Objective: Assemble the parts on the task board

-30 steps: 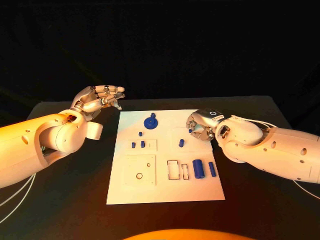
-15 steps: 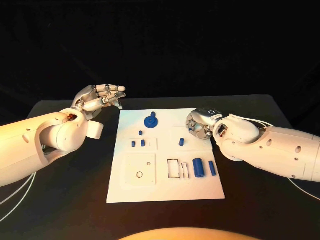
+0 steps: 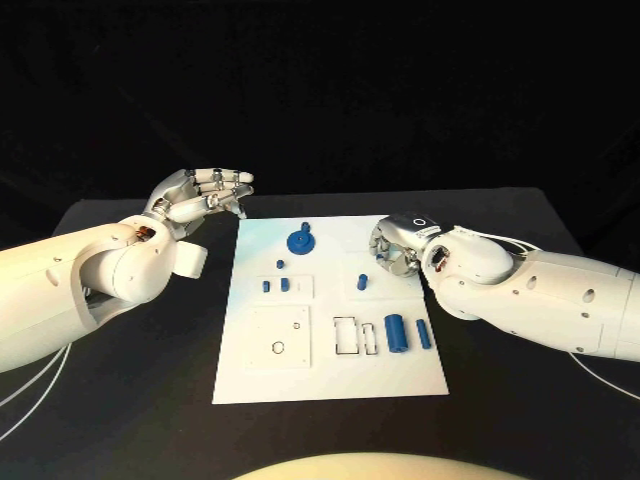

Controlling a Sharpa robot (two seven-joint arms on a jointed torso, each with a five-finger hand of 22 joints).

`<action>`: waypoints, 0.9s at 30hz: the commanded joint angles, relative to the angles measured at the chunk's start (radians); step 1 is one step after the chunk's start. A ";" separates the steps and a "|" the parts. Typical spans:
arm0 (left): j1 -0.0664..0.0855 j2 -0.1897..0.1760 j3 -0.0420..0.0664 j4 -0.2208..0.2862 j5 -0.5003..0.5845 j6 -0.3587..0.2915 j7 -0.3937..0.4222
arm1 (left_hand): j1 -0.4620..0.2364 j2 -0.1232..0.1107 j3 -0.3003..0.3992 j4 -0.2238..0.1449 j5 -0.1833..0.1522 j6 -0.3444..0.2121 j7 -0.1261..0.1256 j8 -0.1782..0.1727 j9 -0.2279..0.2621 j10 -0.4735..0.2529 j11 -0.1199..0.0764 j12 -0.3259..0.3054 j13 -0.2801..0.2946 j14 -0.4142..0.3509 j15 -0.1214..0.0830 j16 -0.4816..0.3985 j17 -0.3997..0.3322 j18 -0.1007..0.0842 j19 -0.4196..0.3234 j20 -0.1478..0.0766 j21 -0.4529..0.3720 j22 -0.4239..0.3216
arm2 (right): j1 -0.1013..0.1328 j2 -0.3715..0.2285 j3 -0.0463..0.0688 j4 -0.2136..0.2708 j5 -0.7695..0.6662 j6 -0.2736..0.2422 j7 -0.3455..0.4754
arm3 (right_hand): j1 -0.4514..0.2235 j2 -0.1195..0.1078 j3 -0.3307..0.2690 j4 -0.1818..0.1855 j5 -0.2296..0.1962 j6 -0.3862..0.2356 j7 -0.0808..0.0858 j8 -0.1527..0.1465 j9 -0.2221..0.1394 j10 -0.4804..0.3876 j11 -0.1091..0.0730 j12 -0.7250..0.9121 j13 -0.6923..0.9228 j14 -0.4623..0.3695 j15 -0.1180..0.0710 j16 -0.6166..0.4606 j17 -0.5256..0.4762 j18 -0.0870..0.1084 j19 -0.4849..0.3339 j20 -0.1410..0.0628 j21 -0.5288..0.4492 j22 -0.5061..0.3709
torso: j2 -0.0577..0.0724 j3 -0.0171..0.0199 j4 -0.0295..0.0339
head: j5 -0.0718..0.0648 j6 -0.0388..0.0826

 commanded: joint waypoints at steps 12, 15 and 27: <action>0.000 0.000 0.001 0.006 -0.012 0.014 0.001 | 0.004 -0.006 -0.004 -0.003 0.003 -0.012 0.001 -0.008 -0.002 -0.006 0.008 -0.009 -0.003 -0.006 0.006 -0.006 -0.002 0.012 0.005 0.003 -0.005 -0.001 | -0.018 -0.016 -0.011 0.026 -0.005 -0.037 -0.007 | -0.034 0.022 0.085 -0.095 0.028 0.030 -0.007 0.009 0.013 0.057 -0.016 -0.022 -0.005 0.033 -0.013 -0.009 -0.019 -0.022 0.004 -0.008 0.020 0.120 | 0.000 -0.0009 -0.0002 | 0.002 0.002; 0.000 -0.001 0.001 0.007 -0.011 0.012 0.001 | 0.004 -0.006 -0.004 -0.003 0.003 -0.012 0.001 -0.008 -0.002 -0.006 0.008 -0.009 -0.003 -0.006 0.006 -0.006 -0.002 0.012 0.005 0.003 -0.005 -0.001 | -0.017 -0.019 -0.011 0.031 -0.008 -0.051 -0.008 | -0.043 0.024 0.097 -0.109 0.018 0.033 -0.008 0.010 0.015 0.063 -0.017 -0.026 -0.006 0.033 -0.014 -0.009 -0.019 -0.023 0.005 -0.009 0.023 0.123 | -0.001 -0.0008 -0.0002 | 0.000 0.004; 0.000 -0.003 0.001 0.009 -0.004 0.006 0.002 | 0.003 -0.007 -0.005 -0.003 0.004 -0.018 0.004 -0.012 -0.003 -0.013 0.011 -0.013 -0.005 -0.006 0.008 -0.007 -0.002 0.012 0.005 0.004 -0.006 -0.002 | -0.005 -0.032 -0.009 0.052 -0.013 -0.096 -0.009 | -0.054 0.023 0.107 -0.123 0.008 0.039 -0.010 0.012 0.018 0.072 -0.019 -0.029 -0.006 0.033 -0.016 -0.009 -0.021 -0.023 0.006 -0.010 0.027 0.127 | -0.001 -0.0005 0.0003 | -0.001 0.008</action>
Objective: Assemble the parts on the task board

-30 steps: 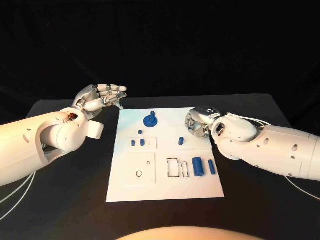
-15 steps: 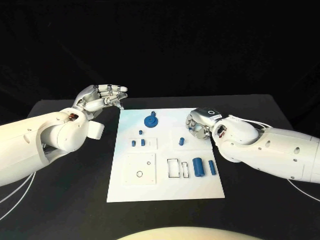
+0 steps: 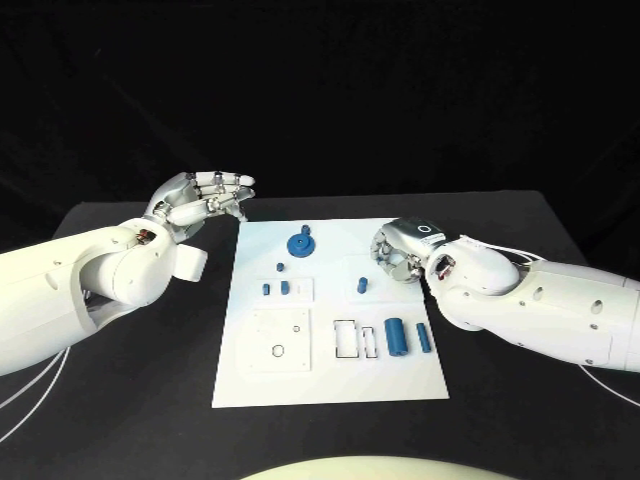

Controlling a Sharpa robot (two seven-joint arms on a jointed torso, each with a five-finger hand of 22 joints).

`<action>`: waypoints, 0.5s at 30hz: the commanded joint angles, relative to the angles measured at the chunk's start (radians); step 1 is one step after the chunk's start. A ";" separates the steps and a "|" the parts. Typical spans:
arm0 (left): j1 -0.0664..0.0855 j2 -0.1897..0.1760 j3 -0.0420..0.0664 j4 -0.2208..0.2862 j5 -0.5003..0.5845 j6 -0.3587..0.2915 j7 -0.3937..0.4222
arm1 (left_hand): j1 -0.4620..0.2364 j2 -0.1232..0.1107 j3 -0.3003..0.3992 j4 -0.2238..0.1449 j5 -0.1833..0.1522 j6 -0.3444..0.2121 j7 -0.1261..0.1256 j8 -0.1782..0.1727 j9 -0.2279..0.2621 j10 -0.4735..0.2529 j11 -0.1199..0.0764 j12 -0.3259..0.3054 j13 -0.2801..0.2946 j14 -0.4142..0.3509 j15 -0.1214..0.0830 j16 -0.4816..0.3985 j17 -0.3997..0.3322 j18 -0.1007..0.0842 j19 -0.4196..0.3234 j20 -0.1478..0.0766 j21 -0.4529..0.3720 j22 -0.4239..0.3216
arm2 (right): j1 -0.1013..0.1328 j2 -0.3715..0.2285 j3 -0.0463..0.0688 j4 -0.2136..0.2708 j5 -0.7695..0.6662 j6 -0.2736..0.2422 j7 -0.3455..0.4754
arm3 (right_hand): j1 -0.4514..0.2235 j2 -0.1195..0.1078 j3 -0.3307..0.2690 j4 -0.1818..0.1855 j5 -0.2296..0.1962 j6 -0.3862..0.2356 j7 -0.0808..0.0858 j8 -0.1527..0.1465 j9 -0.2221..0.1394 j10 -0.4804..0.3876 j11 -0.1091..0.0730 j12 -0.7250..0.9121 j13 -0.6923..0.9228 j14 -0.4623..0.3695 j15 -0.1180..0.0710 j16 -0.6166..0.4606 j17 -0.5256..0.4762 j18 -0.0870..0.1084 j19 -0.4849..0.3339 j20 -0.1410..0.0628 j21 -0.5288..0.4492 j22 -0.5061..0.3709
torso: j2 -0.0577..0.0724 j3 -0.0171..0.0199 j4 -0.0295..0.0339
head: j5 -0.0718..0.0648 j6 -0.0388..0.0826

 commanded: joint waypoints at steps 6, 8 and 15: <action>0.000 0.000 0.001 0.003 0.007 0.005 0.004 | 0.003 -0.007 -0.006 -0.003 0.004 -0.008 0.001 -0.007 -0.002 -0.006 0.004 -0.005 -0.002 -0.002 0.005 -0.004 -0.001 0.012 0.005 0.004 -0.007 -0.001 | 0.016 -0.023 0.004 0.041 0.003 -0.043 0.011 | -0.013 -0.001 0.043 -0.048 -0.007 0.010 -0.001 0.004 0.003 0.051 -0.040 0.005 0.002 0.034 -0.009 -0.002 0.001 -0.014 0.003 -0.007 0.009 0.129 | 0.002 0.0007 -0.0009 | 0.000 0.003; 0.000 0.000 0.001 0.003 0.008 0.005 0.004 | 0.002 -0.007 -0.006 -0.003 0.003 -0.010 0.001 -0.007 -0.002 -0.008 0.004 -0.006 -0.002 -0.002 0.005 -0.004 -0.001 0.012 0.005 0.005 -0.007 -0.001 | 0.021 -0.033 0.005 0.059 0.010 -0.050 0.012 | -0.014 -0.002 0.043 -0.049 -0.008 0.011 -0.002 0.004 0.003 0.052 -0.041 0.005 0.002 0.034 -0.009 -0.002 0.002 -0.014 0.004 -0.007 0.012 0.130 | 0.002 0.0003 -0.0012 | 0.000 0.004; 0.000 -0.001 0.001 0.003 0.011 0.004 0.004 | 0.002 -0.007 -0.007 -0.003 0.004 -0.012 0.002 -0.009 -0.002 -0.010 0.005 -0.007 -0.003 -0.002 0.006 -0.005 -0.001 0.012 0.005 0.005 -0.007 -0.001 | 0.032 -0.065 0.009 0.126 0.025 -0.073 0.016 | -0.017 -0.002 0.044 -0.050 -0.010 0.012 -0.002 0.005 0.004 0.053 -0.041 0.004 0.002 0.035 -0.009 -0.001 0.003 -0.015 0.006 -0.007 0.017 0.133 | 0.002 0.0007 -0.0018 | 0.002 0.006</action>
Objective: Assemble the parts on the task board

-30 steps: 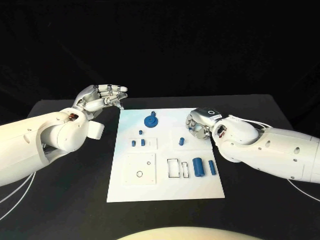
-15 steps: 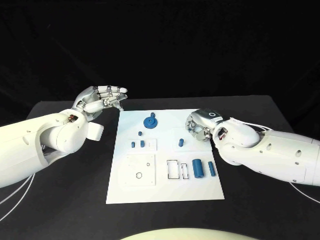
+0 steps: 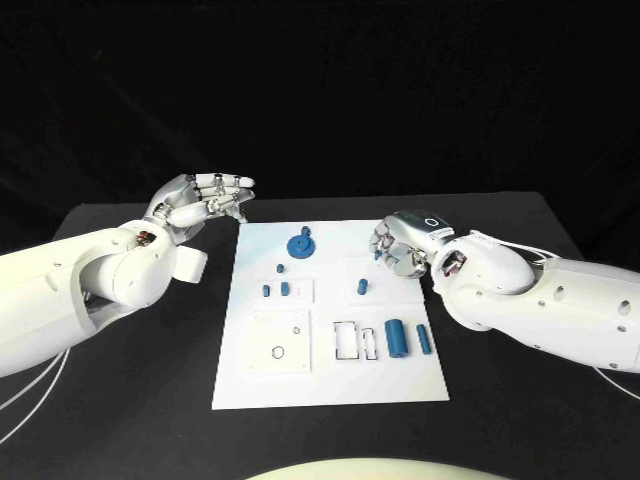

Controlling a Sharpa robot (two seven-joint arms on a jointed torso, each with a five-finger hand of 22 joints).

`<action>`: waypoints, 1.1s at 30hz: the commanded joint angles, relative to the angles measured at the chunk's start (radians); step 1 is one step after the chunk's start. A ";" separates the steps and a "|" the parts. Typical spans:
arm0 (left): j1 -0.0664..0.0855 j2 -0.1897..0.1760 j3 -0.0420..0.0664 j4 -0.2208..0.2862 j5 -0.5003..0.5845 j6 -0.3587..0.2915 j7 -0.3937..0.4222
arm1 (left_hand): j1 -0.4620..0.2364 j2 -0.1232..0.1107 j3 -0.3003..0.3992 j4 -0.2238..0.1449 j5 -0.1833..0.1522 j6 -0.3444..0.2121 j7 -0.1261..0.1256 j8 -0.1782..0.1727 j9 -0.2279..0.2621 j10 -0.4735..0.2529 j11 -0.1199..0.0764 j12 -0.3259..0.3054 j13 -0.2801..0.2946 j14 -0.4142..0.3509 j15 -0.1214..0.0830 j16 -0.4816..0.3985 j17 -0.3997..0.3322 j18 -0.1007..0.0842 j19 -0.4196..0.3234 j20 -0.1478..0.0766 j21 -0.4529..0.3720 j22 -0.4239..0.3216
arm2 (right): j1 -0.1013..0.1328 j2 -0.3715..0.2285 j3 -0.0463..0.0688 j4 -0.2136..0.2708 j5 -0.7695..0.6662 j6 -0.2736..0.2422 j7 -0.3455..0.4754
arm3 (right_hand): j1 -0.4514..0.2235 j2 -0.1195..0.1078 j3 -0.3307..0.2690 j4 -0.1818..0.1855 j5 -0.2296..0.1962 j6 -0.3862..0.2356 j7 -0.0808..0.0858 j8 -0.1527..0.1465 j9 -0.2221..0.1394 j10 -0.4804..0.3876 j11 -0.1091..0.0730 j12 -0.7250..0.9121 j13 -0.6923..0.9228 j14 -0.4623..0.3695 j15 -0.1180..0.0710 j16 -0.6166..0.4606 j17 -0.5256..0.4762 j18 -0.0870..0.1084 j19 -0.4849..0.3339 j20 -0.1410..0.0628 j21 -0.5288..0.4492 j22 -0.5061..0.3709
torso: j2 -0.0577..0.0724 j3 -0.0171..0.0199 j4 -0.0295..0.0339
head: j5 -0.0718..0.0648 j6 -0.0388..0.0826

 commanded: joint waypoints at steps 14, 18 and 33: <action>0.000 0.005 0.001 0.002 0.012 0.007 0.005 | 0.003 -0.007 -0.004 -0.001 0.004 -0.010 -0.002 -0.006 -0.002 -0.009 0.003 -0.008 -0.002 -0.002 0.007 -0.005 -0.001 0.012 0.005 0.006 -0.004 -0.002 | -0.003 0.022 0.003 0.150 0.016 -0.052 0.035 | -0.008 0.005 -0.005 -0.002 -0.007 0.007 0.000 0.006 0.002 0.049 -0.042 -0.004 -0.003 0.029 -0.004 -0.001 0.001 -0.017 0.007 -0.008 0.007 0.135 | -0.001 0.0000 0.0015 | 0.033 -0.005; -0.001 0.008 0.001 0.002 0.013 0.009 0.005 | 0.003 -0.007 -0.004 -0.002 0.004 -0.011 -0.002 -0.006 -0.002 -0.010 0.003 -0.008 -0.002 -0.002 0.007 -0.005 -0.001 0.012 0.005 0.006 -0.004 -0.002 | -0.017 0.053 0.002 0.154 0.012 -0.048 0.040 | -0.009 0.005 -0.004 -0.002 -0.007 0.007 0.000 0.006 0.003 0.049 -0.042 -0.004 -0.003 0.029 -0.004 -0.001 -0.001 -0.017 0.007 -0.008 0.006 0.135 | -0.001 -0.0012 0.0025 | 0.049 -0.010; -0.001 0.012 0.001 0.001 0.015 0.013 0.002 | 0.003 -0.007 -0.004 -0.002 0.004 -0.011 -0.002 -0.006 -0.002 -0.010 0.003 -0.008 -0.002 -0.002 0.007 -0.005 -0.001 0.012 0.005 0.006 -0.004 -0.002 | -0.079 0.152 -0.007 0.104 -0.006 -0.013 0.045 | -0.011 0.006 -0.003 -0.004 -0.008 0.006 0.000 0.005 0.003 0.049 -0.041 -0.006 -0.003 0.028 -0.004 -0.003 -0.004 -0.016 0.006 -0.009 0.002 0.133 | -0.001 -0.0016 0.0025 | 0.097 -0.037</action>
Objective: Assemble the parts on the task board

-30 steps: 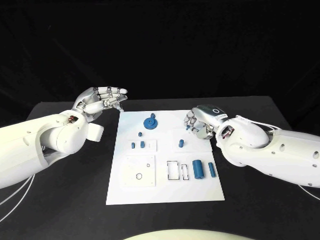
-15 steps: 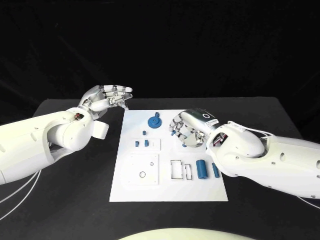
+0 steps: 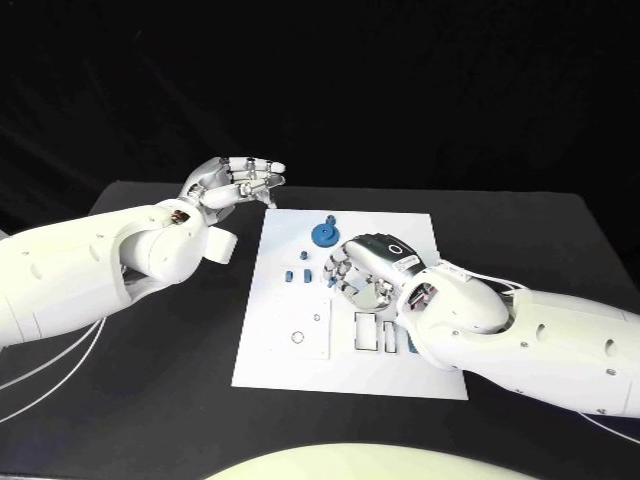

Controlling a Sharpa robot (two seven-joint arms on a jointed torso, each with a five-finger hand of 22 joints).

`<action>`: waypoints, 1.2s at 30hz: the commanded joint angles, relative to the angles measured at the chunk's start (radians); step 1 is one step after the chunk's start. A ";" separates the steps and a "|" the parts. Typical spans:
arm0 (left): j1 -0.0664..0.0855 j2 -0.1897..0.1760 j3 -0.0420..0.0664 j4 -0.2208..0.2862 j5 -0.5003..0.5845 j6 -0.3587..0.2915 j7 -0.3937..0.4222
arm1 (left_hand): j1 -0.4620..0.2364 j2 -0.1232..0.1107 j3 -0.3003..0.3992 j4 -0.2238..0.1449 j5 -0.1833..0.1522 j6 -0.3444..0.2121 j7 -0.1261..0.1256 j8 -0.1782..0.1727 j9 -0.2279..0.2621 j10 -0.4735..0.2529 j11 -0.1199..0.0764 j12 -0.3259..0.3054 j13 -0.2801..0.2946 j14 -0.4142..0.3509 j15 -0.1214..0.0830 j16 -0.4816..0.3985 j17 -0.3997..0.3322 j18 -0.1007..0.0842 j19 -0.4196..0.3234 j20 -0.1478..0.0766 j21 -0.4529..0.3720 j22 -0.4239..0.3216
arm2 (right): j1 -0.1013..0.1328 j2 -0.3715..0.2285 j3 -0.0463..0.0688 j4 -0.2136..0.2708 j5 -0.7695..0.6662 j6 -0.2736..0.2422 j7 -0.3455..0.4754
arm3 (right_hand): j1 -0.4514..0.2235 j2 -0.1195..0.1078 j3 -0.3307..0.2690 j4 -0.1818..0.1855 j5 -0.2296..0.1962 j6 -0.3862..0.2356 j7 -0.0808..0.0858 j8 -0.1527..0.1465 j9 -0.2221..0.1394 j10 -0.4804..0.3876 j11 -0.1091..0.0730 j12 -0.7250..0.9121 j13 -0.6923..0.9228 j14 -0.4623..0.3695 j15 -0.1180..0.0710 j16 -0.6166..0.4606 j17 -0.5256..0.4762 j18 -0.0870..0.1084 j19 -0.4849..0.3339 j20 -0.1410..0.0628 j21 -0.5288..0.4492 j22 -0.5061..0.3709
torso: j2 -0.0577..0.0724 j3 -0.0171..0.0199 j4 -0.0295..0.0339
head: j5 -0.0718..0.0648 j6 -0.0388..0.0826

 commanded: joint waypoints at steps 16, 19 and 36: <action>0.000 0.006 0.001 0.000 0.011 0.015 0.002 | 0.001 -0.008 -0.007 -0.001 0.003 -0.009 0.002 -0.007 -0.001 -0.010 0.001 -0.005 -0.002 -0.003 0.009 -0.006 -0.001 0.012 0.001 0.004 -0.005 -0.001 | -0.057 0.051 -0.008 -0.023 -0.031 0.063 0.012 | -0.008 0.004 0.000 -0.004 -0.006 0.004 -0.001 0.001 0.001 0.044 -0.036 -0.001 0.000 0.028 -0.004 -0.003 -0.003 -0.015 0.008 -0.005 -0.004 0.131 | 0.002 0.0015 -0.0030 | 0.026 -0.022; 0.000 0.006 0.001 0.000 0.011 0.016 0.002 | 0.001 -0.008 -0.007 -0.001 0.003 -0.009 0.002 -0.007 -0.001 -0.010 0.001 -0.005 -0.002 -0.003 0.009 -0.006 -0.001 0.012 0.001 0.004 -0.005 -0.001 | -0.060 0.054 -0.009 -0.024 -0.033 0.066 0.012 | -0.008 0.004 0.000 -0.004 -0.006 0.004 -0.001 0.001 0.001 0.044 -0.036 -0.001 0.000 0.028 -0.004 -0.003 -0.003 -0.015 0.008 -0.005 -0.004 0.131 | 0.001 0.0010 -0.0019 | 0.028 -0.026; 0.000 0.006 0.001 -0.002 0.012 0.017 -0.001 | -0.001 -0.007 -0.008 0.000 0.003 -0.008 0.002 -0.006 -0.001 -0.011 0.001 -0.005 -0.002 -0.003 0.009 -0.007 -0.001 0.012 0.000 0.004 -0.006 -0.002 | -0.069 0.063 -0.012 -0.026 -0.058 0.080 0.005 | -0.008 0.004 0.000 -0.004 -0.006 0.004 -0.001 0.001 0.001 0.044 -0.036 -0.001 0.000 0.028 -0.004 -0.003 -0.003 -0.015 0.008 -0.005 -0.004 0.131 | 0.002 0.0007 -0.0021 | 0.031 -0.028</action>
